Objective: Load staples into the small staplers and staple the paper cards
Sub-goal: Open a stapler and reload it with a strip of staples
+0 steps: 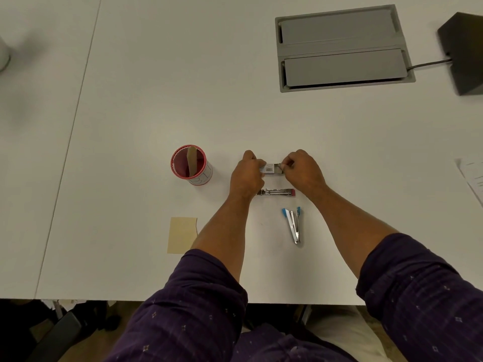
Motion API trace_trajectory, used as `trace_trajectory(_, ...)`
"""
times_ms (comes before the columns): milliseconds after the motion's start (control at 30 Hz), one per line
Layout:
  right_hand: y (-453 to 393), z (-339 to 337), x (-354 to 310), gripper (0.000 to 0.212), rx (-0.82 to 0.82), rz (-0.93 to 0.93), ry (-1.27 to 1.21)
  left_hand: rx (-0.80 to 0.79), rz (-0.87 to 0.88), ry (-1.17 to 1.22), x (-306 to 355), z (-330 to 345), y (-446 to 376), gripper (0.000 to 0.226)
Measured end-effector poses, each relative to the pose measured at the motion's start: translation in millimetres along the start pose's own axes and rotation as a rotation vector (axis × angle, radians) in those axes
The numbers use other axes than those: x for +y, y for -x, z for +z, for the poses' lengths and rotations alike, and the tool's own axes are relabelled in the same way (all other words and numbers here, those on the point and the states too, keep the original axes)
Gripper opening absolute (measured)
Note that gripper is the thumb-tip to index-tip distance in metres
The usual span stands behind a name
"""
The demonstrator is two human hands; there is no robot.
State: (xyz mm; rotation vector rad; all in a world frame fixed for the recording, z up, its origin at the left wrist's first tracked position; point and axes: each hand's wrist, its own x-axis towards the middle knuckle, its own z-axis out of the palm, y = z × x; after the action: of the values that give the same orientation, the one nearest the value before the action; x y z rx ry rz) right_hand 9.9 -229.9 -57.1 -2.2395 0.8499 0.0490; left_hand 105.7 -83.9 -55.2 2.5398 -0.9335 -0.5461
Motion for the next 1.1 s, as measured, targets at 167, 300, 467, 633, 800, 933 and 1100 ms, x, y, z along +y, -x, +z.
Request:
trace_trajectory(167, 7.2, -6.5, 4.9, 0.010, 0.096, 0.049, -0.229, 0.000, 0.002, -0.002, 0.2, 0.0, -0.4, 0.043)
trace_trajectory(300, 9.7, -9.9, 8.3, 0.005, 0.111, 0.040, -0.293, 0.001, 0.002, -0.001, 0.1, 0.4, -0.7, 0.043)
trace_trajectory(467, 11.3, -10.8, 7.2, 0.019, 0.091, -0.016, -0.386, 0.008, 0.002, -0.015, 0.7, -0.1, -0.2, 0.043)
trace_trajectory(633, 10.6, -8.4, -1.0, 0.023, 0.099, -0.080, -0.401, 0.004, 0.003, -0.004, 0.4, -0.4, 0.0, 0.041)
trace_trajectory(800, 10.1, -8.6, -1.5, 0.027, 0.056, -0.008, -0.537, 0.007, -0.008, 0.017, 0.5, 0.7, 0.1, 0.044)
trace_trajectory(933, 11.5, -10.3, 4.9, 0.019, 0.075, 0.039, -0.664, 0.012, -0.006, 0.014, 1.0, 0.5, 0.2, 0.043)
trace_trajectory(1100, 9.9, -11.1, 11.5, 0.018, 0.066, 0.105, -0.732, 0.009, -0.005, 0.002, 0.6, 0.2, 0.2, 0.043)
